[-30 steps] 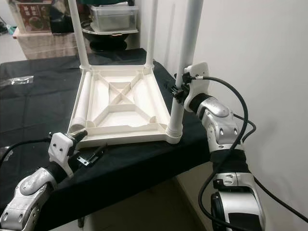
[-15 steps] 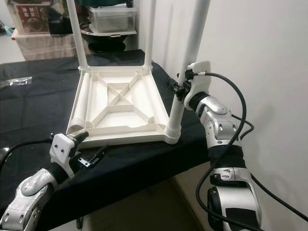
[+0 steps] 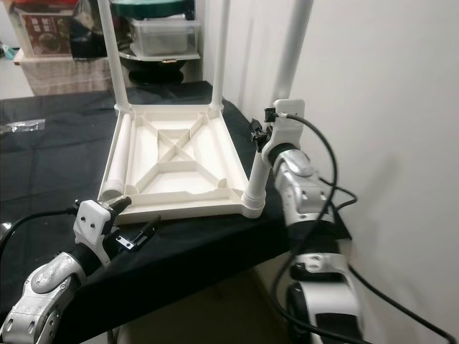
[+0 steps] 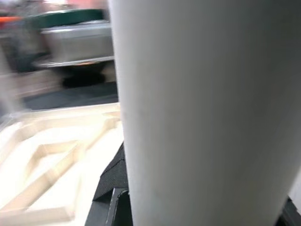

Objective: Building children table

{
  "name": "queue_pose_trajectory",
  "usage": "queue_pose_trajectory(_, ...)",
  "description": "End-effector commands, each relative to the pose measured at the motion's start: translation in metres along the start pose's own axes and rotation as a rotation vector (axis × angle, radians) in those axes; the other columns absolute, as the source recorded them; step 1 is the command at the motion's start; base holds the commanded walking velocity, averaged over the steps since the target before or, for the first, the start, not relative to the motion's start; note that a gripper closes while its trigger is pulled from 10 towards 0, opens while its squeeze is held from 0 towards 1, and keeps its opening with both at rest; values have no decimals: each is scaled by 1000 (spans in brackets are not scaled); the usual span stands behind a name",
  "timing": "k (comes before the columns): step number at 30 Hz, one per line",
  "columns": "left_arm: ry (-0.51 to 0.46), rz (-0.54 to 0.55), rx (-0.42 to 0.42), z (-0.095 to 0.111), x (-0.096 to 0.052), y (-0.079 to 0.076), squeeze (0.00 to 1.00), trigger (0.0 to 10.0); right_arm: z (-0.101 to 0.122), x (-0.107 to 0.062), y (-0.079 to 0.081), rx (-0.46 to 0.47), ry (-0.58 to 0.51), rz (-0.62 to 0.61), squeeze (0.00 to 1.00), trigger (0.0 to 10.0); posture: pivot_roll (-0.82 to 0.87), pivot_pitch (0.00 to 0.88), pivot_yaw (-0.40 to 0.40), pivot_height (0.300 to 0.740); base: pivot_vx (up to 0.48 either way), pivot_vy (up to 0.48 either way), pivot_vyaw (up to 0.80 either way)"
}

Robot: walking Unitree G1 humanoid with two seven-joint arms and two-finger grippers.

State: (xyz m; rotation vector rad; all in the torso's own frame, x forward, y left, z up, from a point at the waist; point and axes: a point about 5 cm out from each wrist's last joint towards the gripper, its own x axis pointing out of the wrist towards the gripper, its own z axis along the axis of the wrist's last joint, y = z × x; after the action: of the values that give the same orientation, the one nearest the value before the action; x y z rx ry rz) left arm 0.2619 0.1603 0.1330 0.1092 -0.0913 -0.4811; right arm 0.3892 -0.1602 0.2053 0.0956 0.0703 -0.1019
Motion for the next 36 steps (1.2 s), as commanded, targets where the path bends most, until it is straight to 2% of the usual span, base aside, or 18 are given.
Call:
queue_pose_trajectory(1,16,-2,-12,-4,0,-4,0,10000,-90,-13,-10,19,369,-149,0,0,21,0,-88,740,0,0,0)
queue_pose_trajectory(2,15,-1,-13,-3,0,-4,0,10000,-97,-15,-3,36,385,-207,0,0,29,0,-93,740,0,0,0)
queue_pose_trajectory(6,14,1,-14,-3,0,-5,0,10000,-101,-18,8,46,388,-263,0,0,32,0,-97,740,0,0,0)
queue_pose_trajectory(8,15,8,-13,-3,-1,-3,0,10000,-96,-19,25,23,365,-299,0,0,28,0,-102,740,0,0,0)
queue_pose_trajectory(13,17,13,-13,-4,-1,-3,0,10000,-91,-19,37,13,356,-314,0,0,27,0,-109,740,0,0,0)
queue_pose_trajectory(15,15,15,-16,-4,0,-5,0,10000,-86,-18,47,29,360,-310,0,0,29,0,-113,740,0,0,0)
queue_pose_trajectory(20,16,14,-16,-4,0,-6,0,10000,-79,-15,61,66,361,-307,0,0,34,0,-115,740,0,0,0)
queue_pose_trajectory(34,13,14,-13,-3,1,-5,0,10000,-67,-13,61,106,330,-316,0,0,32,0,-110,740,0,0,0)
queue_pose_trajectory(35,13,13,-12,-3,1,-5,0,10000,-66,-13,61,106,320,-302,0,1647,32,0,-110,740,0,0,0)
queue_pose_trajectory(36,13,13,-11,-3,1,-5,0,10000,-65,-13,62,102,313,-281,0,4863,29,0,-106,740,0,0,0)
